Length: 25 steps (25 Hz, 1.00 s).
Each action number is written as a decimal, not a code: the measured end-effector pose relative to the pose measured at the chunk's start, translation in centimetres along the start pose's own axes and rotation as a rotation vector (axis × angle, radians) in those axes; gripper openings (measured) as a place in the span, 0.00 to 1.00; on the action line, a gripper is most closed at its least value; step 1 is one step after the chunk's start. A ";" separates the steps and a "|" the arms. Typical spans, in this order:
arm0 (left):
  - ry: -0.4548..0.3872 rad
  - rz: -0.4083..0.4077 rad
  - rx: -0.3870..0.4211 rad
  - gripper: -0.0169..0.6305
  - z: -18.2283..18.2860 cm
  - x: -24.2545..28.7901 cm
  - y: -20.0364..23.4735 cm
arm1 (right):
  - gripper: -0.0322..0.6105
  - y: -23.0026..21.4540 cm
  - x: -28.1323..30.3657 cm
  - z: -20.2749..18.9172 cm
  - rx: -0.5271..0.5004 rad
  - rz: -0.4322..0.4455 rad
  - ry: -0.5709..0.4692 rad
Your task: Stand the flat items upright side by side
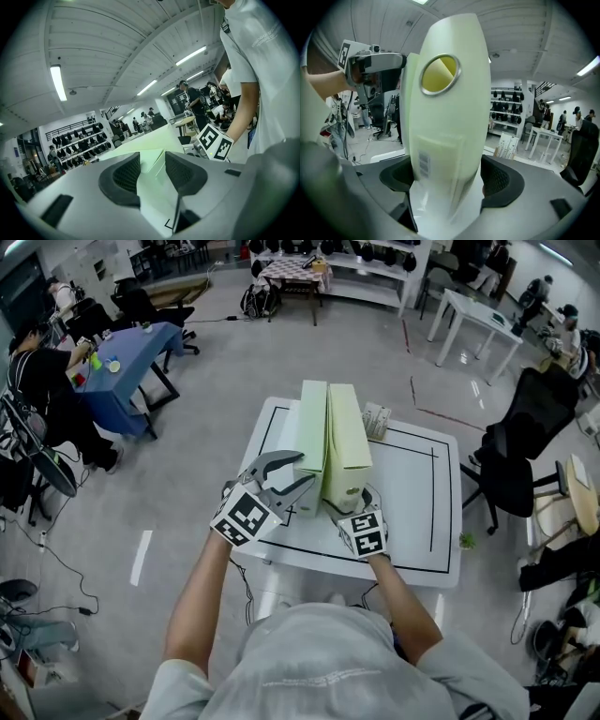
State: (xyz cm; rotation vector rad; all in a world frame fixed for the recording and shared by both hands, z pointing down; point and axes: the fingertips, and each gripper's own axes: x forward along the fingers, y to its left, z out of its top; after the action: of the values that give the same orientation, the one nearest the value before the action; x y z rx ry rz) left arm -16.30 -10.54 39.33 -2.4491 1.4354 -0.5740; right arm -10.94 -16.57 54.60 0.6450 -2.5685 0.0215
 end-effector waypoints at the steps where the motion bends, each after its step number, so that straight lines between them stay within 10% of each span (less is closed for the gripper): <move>1: 0.001 0.002 -0.003 0.30 0.0 0.0 0.0 | 0.69 0.4 0.1 -0.3 0.004 0.029 0.014; 25: -0.047 0.004 -0.032 0.29 1.4 0.0 0.5 | 0.83 1.0 2.0 1.4 0.001 0.320 0.075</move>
State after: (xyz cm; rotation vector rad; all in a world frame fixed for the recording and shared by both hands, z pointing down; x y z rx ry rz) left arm -16.00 -10.74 37.87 -2.4663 1.4421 -0.4929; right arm -13.60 -16.73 54.37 0.2235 -2.5713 0.1501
